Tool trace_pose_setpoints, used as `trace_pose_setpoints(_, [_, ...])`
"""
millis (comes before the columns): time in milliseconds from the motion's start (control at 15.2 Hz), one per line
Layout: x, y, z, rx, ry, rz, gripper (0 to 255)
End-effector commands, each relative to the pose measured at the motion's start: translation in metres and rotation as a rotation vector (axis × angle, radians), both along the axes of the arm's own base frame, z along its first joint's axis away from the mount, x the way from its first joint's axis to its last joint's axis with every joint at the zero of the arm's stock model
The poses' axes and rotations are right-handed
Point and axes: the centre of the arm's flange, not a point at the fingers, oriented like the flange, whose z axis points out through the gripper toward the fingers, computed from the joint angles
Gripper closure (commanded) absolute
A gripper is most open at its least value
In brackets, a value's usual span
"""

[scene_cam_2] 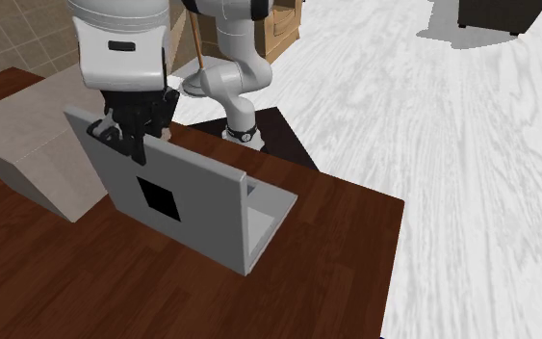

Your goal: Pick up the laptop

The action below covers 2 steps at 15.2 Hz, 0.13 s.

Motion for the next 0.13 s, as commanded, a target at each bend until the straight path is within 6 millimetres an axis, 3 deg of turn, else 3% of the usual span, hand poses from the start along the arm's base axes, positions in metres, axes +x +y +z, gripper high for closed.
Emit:
trace_pose_setpoints(0, [-0.0006, 0.0001, 0.0070, 0.000, -0.001, 0.000, 255])
trace_pose_setpoints(66, [-0.0006, 0.0001, 0.0070, 0.000, -0.001, 0.000, 255])
